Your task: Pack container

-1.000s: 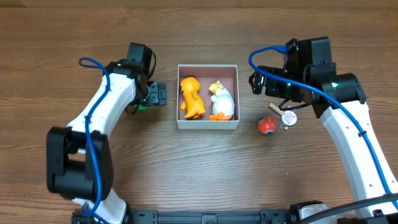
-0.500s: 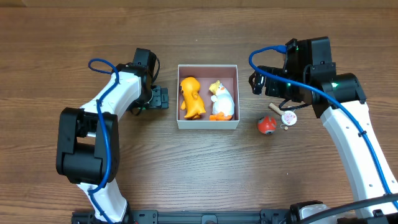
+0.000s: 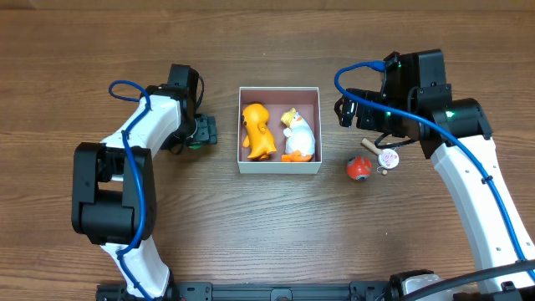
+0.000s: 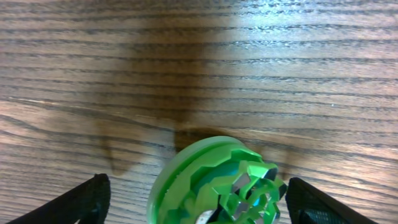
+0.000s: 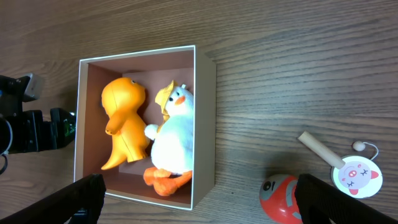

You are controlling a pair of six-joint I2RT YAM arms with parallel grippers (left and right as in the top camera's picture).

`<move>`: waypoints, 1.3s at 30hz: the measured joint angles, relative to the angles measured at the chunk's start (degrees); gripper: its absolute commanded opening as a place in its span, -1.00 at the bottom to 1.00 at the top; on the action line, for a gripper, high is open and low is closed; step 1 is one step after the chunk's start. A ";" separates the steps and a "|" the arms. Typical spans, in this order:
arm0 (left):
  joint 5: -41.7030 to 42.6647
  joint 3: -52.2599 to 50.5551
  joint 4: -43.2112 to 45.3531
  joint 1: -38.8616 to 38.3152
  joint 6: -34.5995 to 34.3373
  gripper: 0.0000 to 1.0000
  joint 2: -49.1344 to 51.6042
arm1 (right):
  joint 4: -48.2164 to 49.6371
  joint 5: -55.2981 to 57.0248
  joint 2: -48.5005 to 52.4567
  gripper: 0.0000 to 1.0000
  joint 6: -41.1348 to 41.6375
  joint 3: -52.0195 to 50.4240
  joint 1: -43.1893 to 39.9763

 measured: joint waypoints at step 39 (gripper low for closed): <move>1.51 0.02 4.31 0.00 0.22 0.90 0.00 | -0.02 0.00 0.00 1.00 0.00 0.00 0.00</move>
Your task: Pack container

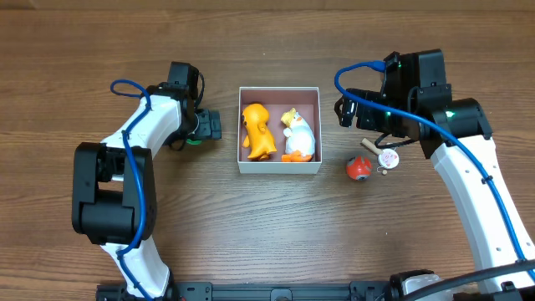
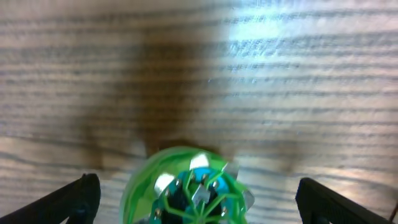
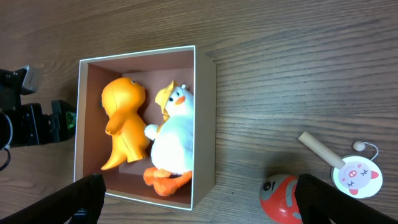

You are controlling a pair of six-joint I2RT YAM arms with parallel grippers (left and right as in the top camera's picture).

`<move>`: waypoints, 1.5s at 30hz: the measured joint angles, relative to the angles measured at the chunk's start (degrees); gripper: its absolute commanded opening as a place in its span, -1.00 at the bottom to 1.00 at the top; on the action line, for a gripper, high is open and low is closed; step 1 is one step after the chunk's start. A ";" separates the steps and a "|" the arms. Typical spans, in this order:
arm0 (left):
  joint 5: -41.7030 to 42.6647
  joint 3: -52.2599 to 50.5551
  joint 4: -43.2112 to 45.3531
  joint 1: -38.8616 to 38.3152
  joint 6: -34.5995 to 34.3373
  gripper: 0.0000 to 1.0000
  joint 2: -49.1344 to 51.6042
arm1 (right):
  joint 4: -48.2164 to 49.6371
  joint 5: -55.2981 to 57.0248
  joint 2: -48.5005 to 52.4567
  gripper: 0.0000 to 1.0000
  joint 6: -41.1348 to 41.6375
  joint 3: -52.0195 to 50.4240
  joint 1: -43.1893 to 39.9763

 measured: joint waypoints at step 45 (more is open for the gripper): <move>0.02 9.42 -13.09 0.00 0.28 0.14 0.26 | 0.04 0.00 0.00 1.00 0.00 0.00 0.02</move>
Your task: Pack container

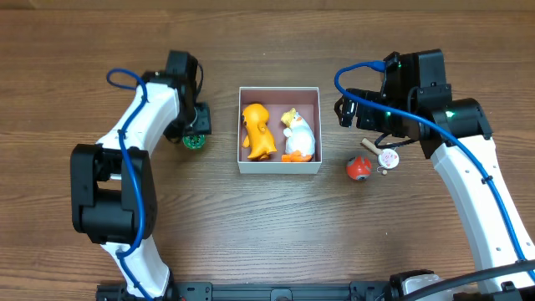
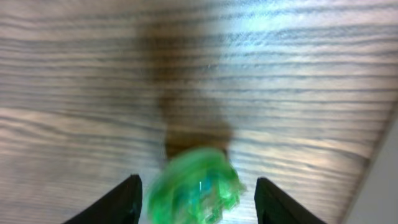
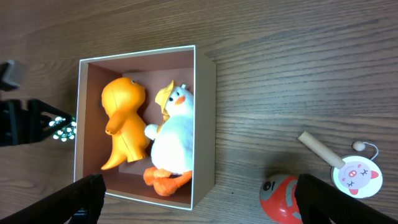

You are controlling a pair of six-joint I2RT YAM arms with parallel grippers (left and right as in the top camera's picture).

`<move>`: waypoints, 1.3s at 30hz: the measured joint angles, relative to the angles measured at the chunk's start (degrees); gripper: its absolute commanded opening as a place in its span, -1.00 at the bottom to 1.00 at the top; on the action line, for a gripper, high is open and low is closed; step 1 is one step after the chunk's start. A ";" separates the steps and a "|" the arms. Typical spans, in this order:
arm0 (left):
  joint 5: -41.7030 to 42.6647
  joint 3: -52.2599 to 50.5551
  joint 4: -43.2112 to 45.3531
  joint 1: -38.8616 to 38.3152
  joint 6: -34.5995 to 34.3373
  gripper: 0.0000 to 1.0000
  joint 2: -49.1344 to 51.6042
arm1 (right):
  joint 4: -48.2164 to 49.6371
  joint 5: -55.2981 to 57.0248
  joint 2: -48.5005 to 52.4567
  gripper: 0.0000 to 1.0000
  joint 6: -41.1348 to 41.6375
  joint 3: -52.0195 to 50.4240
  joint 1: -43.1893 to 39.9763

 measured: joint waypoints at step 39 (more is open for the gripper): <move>-0.02 -3.54 8.31 -0.87 0.20 0.84 0.24 | -0.04 0.00 0.00 1.00 0.00 0.00 -0.02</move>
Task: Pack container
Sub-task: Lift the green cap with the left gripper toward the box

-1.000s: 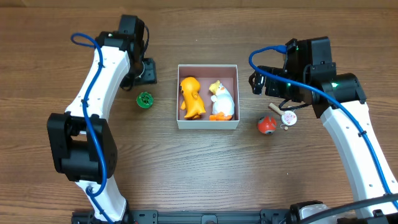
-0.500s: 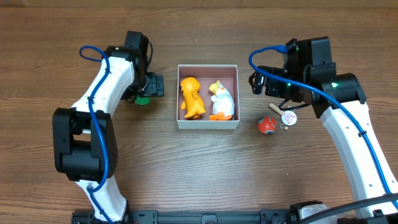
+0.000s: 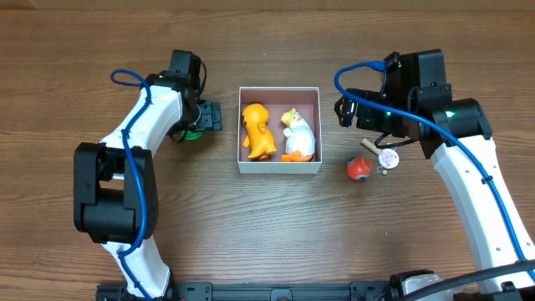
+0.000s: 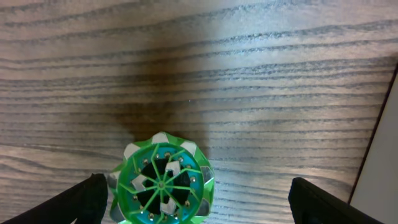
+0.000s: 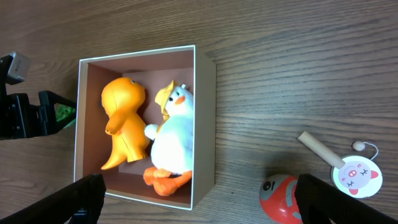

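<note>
A green spinning top (image 4: 160,184) lies flat on the wood, face up, just inside the left finger of my open left gripper (image 4: 199,205). Overhead, the top (image 3: 191,133) and left gripper (image 3: 203,119) sit just left of the white box (image 3: 251,167). Inside the box are an orange toy (image 5: 124,121) and a white duck (image 5: 171,140). My right gripper (image 5: 202,211) hovers open above the box's right side, holding nothing.
A red ball (image 3: 359,168) and a pig-faced rattle (image 3: 387,156) with a wooden handle lie right of the box. The box's pale wall (image 4: 387,155) shows at the right edge of the left wrist view.
The top was a blur between closer-set left fingers; now it lies still and flat, and the left fingers stand wider apart. The right arm has not moved.
The left gripper stood open around the top, which was tilted on its edge, left of the box. It then showed more upright, then blurred with the fingers nearer together. Now it rests flat between wide-open fingers. The right gripper stayed above the box throughout.
</note>
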You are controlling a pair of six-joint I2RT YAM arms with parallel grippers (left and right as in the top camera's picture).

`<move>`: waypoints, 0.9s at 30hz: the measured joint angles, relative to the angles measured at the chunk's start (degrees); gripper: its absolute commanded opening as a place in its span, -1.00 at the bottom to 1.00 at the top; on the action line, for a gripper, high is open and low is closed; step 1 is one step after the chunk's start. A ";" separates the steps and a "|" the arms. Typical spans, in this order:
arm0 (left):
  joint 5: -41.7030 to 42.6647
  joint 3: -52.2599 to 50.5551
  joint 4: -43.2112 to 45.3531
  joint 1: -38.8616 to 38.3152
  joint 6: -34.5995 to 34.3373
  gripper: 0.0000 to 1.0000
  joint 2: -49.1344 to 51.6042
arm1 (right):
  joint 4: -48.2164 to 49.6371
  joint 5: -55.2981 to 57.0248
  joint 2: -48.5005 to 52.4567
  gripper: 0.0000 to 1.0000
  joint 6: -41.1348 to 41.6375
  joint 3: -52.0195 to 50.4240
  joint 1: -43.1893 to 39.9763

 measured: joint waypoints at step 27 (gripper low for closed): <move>-1.36 0.50 -2.69 0.15 0.00 0.19 4.79 | 0.02 -0.04 0.00 1.00 0.00 0.00 0.00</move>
